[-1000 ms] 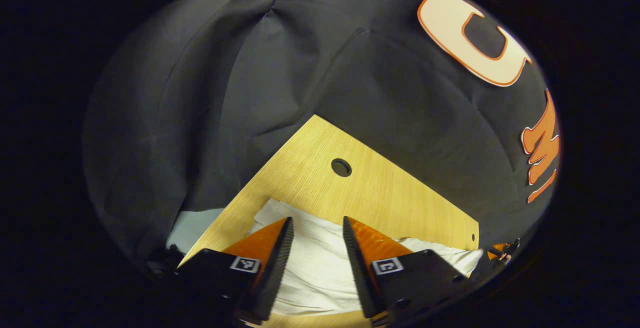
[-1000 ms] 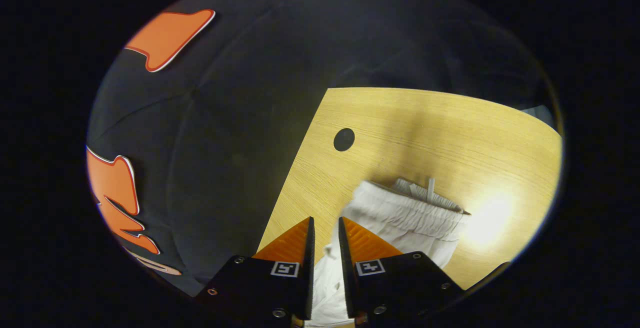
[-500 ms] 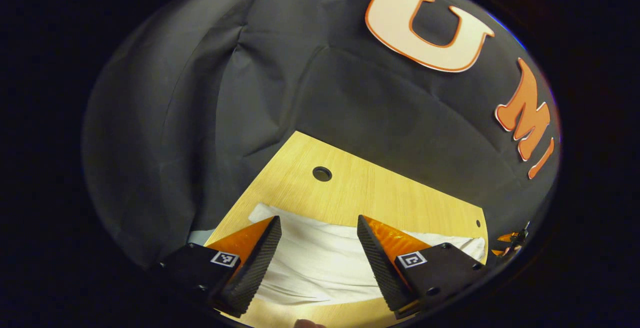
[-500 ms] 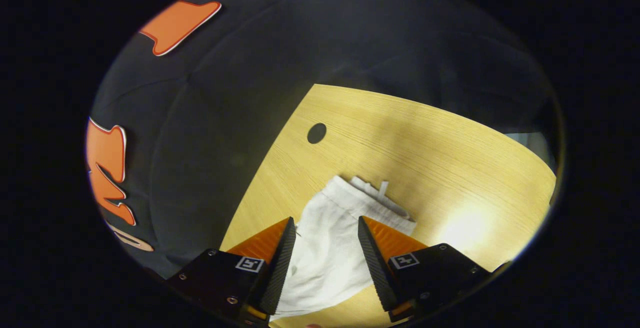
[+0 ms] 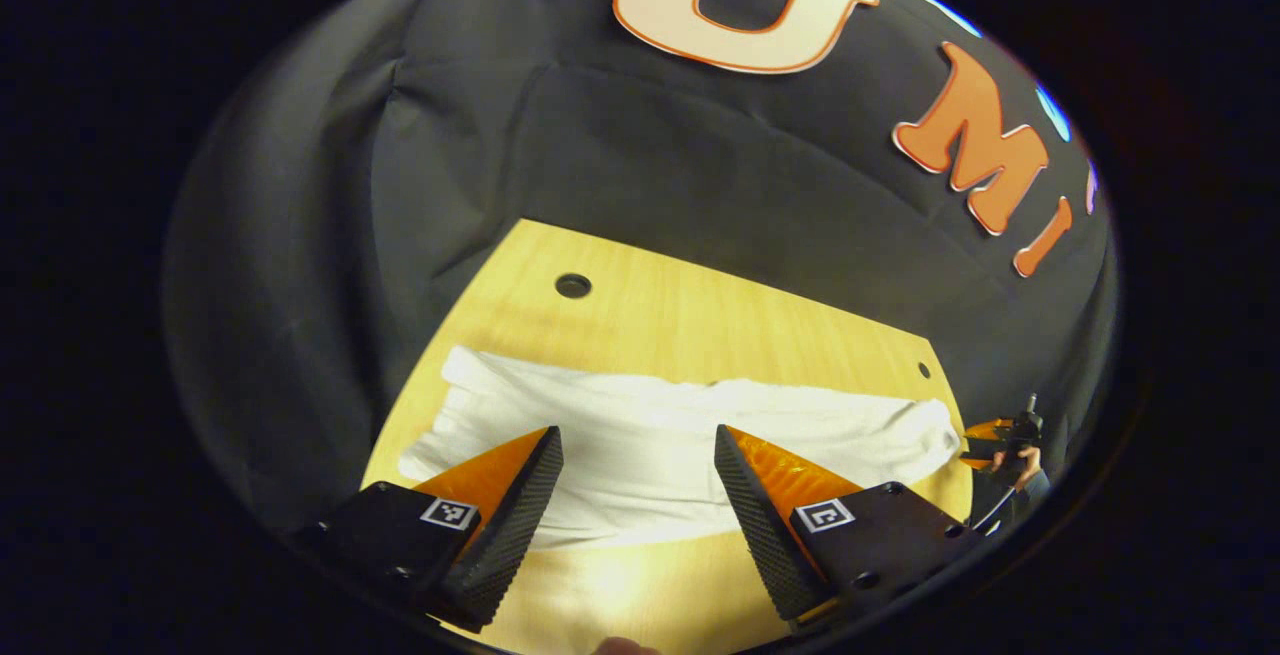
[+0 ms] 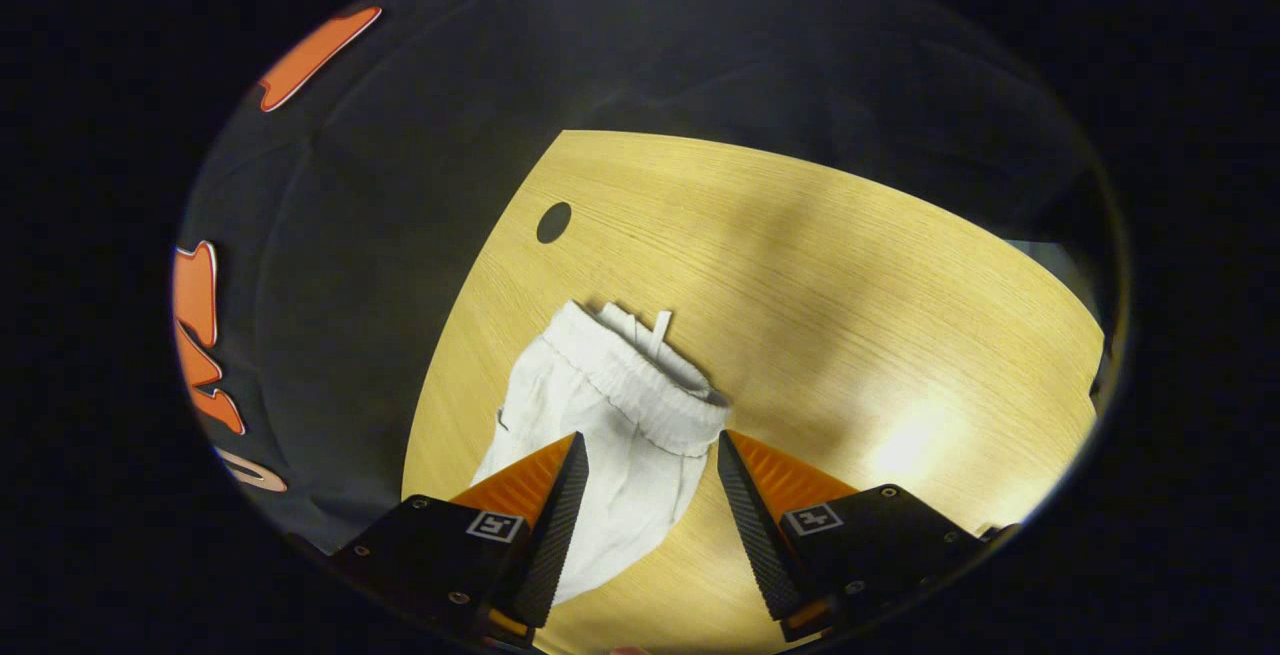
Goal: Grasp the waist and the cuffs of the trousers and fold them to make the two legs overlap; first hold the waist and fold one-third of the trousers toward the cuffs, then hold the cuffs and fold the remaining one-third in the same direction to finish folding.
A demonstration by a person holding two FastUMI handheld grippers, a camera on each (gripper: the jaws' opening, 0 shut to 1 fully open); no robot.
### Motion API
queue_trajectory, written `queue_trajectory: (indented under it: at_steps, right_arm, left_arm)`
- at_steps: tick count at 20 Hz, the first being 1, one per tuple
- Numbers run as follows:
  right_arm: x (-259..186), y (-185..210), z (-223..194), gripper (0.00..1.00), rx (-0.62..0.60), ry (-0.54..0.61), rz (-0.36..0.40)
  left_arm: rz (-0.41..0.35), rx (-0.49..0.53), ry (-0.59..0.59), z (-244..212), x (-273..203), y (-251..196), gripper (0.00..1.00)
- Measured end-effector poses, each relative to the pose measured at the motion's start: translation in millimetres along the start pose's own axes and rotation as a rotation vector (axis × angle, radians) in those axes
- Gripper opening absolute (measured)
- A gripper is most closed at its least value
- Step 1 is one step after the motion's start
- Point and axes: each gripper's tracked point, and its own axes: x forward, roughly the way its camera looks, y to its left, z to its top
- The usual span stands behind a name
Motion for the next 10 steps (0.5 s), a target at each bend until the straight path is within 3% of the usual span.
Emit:
queue_trajectory:
  at_steps: [3, 10]
  right_arm:
    - [9, -5, -1, 0.80, 0.009, 0.021, -0.011]
    - [33, -12, -1, 0.80, 0.050, 0.053, -0.049]
  left_arm:
    - [0.059, 0.087, 0.002, -14, 3, -1, 1.00]
    - [0.101, 0.096, -0.044, -26, -18, -19, 1.00]
